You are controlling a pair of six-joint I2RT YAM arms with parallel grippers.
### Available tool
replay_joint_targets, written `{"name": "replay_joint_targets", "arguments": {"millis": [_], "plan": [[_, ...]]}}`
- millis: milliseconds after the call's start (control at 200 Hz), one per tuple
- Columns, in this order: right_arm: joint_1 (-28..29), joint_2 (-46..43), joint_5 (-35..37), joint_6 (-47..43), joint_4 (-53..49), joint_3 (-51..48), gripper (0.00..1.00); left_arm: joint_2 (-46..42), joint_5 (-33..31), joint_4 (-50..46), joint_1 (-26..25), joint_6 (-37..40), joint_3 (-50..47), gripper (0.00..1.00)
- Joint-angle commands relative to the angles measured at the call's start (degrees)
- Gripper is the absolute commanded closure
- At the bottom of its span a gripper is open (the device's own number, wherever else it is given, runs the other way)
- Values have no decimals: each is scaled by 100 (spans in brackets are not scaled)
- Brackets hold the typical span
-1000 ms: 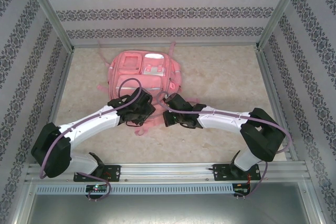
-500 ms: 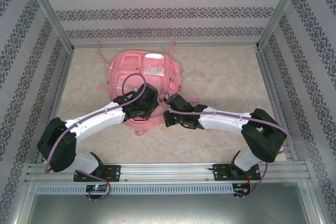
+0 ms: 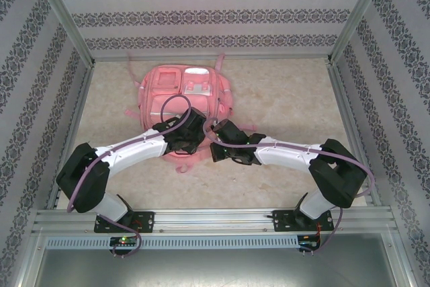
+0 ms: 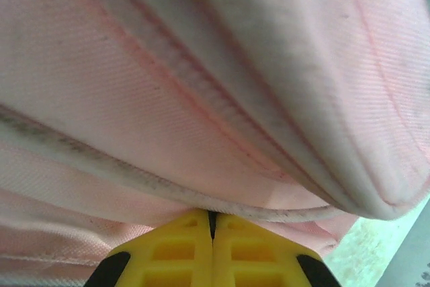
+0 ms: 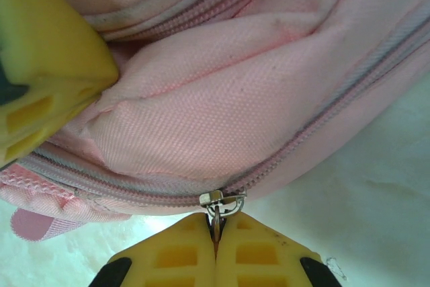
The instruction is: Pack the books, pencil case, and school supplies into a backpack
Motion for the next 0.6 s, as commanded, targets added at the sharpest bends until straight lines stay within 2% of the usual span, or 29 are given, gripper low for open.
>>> {"name": "replay_joint_targets", "arguments": {"millis": [0,330,500,595], "plan": [[-36,-138,37,38,-60,-95,100,31,-416,-476,-37,4,-125,100],[-543,-451,119,-166,-262,-303,100,-1011,-993,-1107,215,137,-769,100],[-755,-479,146,-371,-343,-329,100,-1593,-1024,-1262,527,183,-1187,100],[-835,-486,109,-499,-374,-311,100,-1782,-856,-959,617,414,-1292,100]]}}
